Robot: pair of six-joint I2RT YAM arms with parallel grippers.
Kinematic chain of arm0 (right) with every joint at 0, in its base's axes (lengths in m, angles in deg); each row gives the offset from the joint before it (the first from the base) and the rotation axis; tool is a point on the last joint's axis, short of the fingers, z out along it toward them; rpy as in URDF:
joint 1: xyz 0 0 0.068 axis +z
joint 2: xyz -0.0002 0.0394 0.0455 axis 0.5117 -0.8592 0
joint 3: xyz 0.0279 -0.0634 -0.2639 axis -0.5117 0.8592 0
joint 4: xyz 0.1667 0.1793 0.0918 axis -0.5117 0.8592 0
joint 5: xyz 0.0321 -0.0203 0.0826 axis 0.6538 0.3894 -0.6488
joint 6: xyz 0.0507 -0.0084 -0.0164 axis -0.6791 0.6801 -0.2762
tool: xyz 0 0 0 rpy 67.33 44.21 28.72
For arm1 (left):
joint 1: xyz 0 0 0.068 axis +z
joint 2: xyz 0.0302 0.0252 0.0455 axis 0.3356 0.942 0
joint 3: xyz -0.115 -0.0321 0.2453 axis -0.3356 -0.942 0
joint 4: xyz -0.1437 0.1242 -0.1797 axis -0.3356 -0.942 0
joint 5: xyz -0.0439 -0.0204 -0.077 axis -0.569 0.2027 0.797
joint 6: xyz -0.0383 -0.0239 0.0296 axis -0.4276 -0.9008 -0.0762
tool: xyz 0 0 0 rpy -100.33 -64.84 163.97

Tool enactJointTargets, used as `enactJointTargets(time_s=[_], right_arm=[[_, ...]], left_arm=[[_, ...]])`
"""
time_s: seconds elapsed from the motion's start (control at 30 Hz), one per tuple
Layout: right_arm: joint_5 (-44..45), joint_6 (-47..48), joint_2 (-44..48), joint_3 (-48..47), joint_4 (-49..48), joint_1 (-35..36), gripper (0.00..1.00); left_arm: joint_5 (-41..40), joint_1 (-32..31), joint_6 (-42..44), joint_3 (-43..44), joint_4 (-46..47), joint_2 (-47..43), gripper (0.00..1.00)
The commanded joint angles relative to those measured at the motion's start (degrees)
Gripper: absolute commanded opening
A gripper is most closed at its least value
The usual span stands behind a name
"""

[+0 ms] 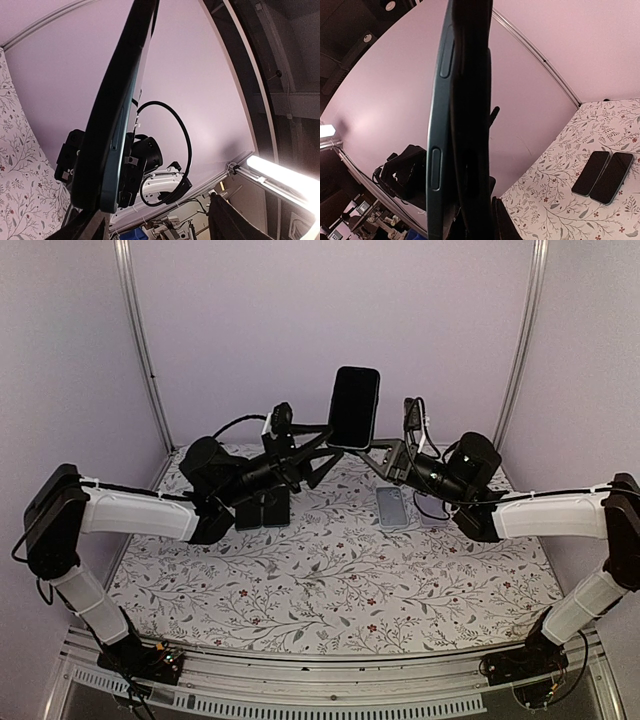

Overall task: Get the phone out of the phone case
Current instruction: Remove the phone case from the phone.

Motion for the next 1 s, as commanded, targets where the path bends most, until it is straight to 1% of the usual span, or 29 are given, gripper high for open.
enactJointTargets(time_s=[0.0,0.23,0.47,0.8,0.97], right_arm=[[-1.78,-0.49,-1.56,0.80,-8.40,1.67,0.00],[-1.39,0.10,-3.30,0.61,-8.25,2.79,0.00],[-0.46,1.14,-3.59,0.46,-7.18,3.74,0.00],[3.03,5.66,-2.32,0.28,-1.97,5.29,0.00],[5.36,7.79,-1.67,0.53,0.17,6.22,0.00]], left_arm=[[-4.90,-0.30,-0.24,-0.02,4.73,1.19,0.67],[-6.65,-0.48,0.86,-0.62,3.09,0.60,0.61],[-7.57,-0.50,2.90,-0.26,-0.44,-0.27,0.50],[-8.67,-0.48,3.49,-0.16,-1.60,-0.20,0.37],[-9.11,-0.48,3.49,-0.16,-1.60,-0.23,0.33]])
